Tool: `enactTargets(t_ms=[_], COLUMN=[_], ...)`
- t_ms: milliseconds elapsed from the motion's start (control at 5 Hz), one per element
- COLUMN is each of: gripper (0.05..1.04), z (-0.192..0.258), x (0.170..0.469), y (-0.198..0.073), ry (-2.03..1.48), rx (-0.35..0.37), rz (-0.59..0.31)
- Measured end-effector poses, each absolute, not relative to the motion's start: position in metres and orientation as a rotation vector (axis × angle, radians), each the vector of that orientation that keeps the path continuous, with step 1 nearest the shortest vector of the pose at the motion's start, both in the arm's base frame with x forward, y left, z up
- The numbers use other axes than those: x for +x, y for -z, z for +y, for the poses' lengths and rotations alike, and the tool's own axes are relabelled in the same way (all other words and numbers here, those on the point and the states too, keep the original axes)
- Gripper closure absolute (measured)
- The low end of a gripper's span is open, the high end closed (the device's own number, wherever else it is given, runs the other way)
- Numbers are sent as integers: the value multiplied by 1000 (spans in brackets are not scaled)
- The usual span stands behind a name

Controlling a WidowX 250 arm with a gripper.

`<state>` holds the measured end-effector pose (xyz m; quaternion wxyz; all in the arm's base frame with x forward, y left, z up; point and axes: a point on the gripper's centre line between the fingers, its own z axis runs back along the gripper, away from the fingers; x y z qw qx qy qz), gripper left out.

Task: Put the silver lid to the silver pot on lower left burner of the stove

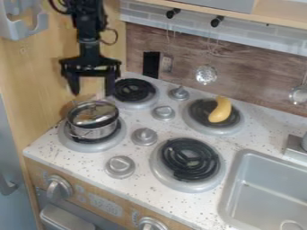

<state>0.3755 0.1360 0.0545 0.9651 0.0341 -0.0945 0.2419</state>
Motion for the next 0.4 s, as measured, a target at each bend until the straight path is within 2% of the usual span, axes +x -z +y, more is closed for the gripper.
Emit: enactTargets(t_ms=[400], gripper=[85], z=[111], x=[374], y=[-67], ry=[-394], rx=[44], rz=[-189])
